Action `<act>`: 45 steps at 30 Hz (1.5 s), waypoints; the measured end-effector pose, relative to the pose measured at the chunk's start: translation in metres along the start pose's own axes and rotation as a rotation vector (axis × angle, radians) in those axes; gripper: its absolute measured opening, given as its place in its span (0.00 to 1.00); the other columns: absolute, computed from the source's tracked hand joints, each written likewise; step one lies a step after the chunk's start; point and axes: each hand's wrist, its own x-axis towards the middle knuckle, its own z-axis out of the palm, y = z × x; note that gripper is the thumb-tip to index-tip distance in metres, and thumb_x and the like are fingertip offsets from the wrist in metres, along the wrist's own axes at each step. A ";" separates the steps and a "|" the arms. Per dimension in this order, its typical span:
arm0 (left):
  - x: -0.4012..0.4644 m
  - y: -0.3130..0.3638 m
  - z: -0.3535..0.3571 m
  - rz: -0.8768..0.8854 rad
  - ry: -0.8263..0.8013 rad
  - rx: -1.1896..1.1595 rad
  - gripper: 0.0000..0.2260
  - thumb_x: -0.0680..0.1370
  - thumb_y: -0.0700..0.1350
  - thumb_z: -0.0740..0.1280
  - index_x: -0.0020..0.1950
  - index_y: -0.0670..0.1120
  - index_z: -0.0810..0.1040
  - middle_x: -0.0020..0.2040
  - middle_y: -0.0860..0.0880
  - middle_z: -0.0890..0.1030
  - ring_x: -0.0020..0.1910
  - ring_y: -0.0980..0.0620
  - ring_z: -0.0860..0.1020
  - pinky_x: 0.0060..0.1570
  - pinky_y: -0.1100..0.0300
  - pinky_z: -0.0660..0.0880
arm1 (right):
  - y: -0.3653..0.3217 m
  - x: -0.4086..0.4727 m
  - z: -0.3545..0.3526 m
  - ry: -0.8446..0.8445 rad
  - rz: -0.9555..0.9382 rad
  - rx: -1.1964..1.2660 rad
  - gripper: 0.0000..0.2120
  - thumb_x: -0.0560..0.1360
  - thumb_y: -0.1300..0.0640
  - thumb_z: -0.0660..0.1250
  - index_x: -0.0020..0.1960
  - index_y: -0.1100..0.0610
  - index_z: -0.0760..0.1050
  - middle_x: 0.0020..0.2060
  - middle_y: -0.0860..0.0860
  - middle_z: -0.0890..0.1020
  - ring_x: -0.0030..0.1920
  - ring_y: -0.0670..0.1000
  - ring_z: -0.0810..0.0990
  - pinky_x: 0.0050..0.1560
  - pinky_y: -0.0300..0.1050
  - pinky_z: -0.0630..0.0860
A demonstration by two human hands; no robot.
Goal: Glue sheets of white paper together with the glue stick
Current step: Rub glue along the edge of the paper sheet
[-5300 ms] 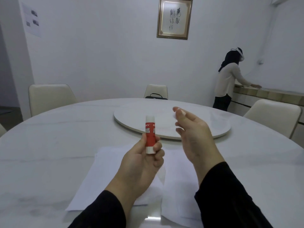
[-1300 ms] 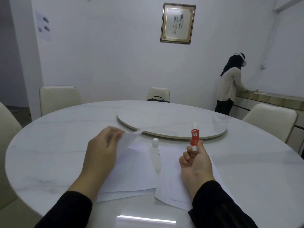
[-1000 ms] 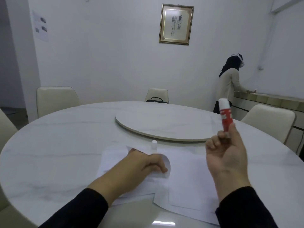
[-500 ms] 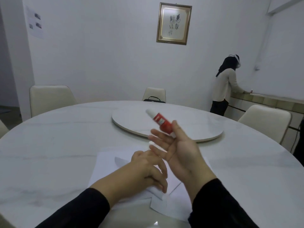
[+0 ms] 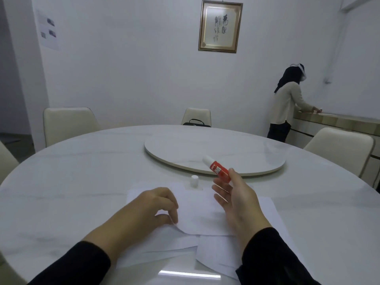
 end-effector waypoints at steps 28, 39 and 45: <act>0.005 -0.011 0.023 -0.175 -0.259 0.110 0.27 0.76 0.63 0.59 0.74 0.59 0.60 0.75 0.63 0.58 0.74 0.62 0.51 0.69 0.64 0.48 | 0.042 0.024 0.042 -0.215 -0.361 -0.603 0.05 0.76 0.59 0.64 0.45 0.49 0.73 0.42 0.48 0.80 0.39 0.47 0.76 0.44 0.41 0.72; 0.031 -0.029 0.017 -0.319 -0.266 0.074 0.34 0.70 0.65 0.67 0.72 0.54 0.62 0.73 0.56 0.62 0.72 0.54 0.58 0.70 0.57 0.57 | 0.046 0.025 0.043 -0.278 -0.400 -0.695 0.09 0.76 0.59 0.63 0.42 0.45 0.72 0.42 0.43 0.78 0.40 0.44 0.76 0.40 0.36 0.68; 0.048 -0.042 0.019 -0.322 -0.450 0.078 0.38 0.70 0.68 0.64 0.76 0.61 0.53 0.77 0.62 0.50 0.76 0.58 0.44 0.73 0.53 0.43 | 0.046 0.026 0.043 -0.281 -0.382 -0.669 0.09 0.76 0.60 0.62 0.44 0.46 0.73 0.43 0.44 0.80 0.42 0.42 0.77 0.39 0.35 0.68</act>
